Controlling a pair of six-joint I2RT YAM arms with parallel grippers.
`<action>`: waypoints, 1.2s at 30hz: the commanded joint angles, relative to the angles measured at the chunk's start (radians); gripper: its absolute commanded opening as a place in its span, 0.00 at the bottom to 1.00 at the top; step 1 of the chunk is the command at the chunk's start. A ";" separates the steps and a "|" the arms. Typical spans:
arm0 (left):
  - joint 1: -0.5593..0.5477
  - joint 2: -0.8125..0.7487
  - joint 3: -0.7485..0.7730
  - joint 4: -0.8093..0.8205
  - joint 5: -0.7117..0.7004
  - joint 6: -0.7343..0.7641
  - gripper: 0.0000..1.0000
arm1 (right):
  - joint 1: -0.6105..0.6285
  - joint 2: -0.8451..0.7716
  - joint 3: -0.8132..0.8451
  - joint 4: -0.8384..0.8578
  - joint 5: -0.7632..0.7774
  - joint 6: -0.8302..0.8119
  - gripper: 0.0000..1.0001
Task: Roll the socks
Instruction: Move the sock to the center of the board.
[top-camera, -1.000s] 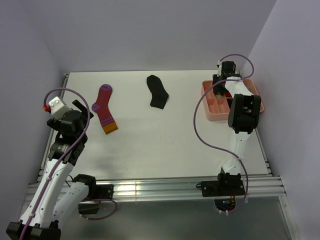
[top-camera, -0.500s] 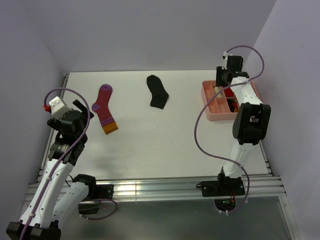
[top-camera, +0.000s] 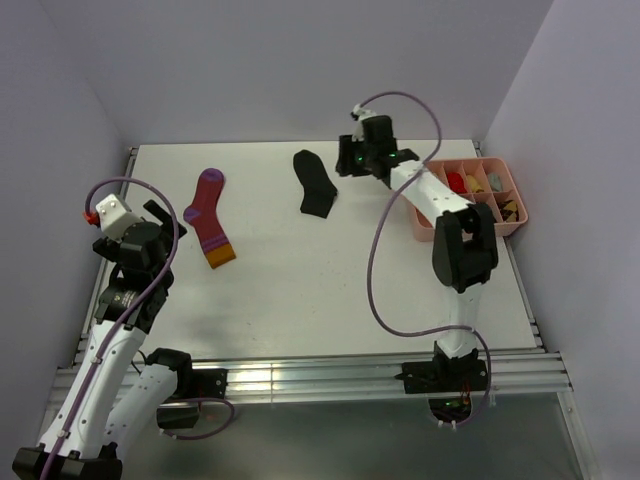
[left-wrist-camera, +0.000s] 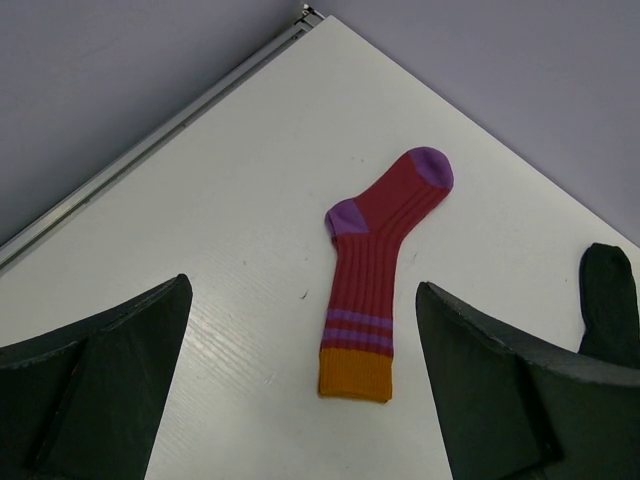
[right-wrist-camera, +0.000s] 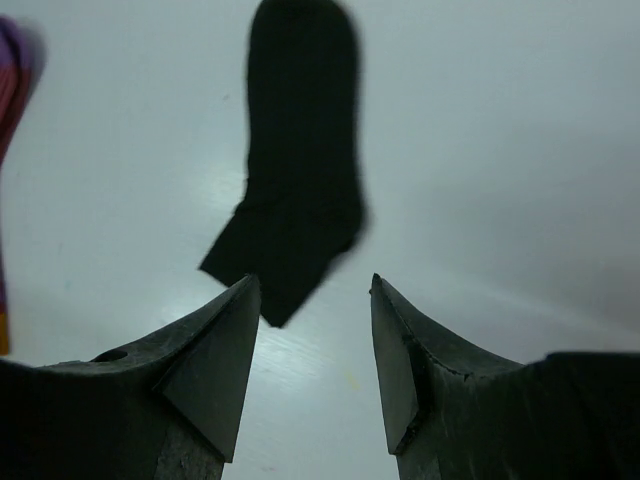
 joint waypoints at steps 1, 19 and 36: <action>0.007 -0.016 -0.005 0.012 0.008 -0.007 1.00 | 0.072 0.076 0.051 0.090 -0.066 0.106 0.56; 0.007 -0.051 -0.013 0.014 0.031 -0.010 0.99 | 0.160 0.302 -0.004 0.165 -0.190 0.306 0.56; 0.006 -0.092 -0.017 0.019 0.062 -0.021 1.00 | 0.385 -0.153 -0.647 0.194 -0.181 0.436 0.56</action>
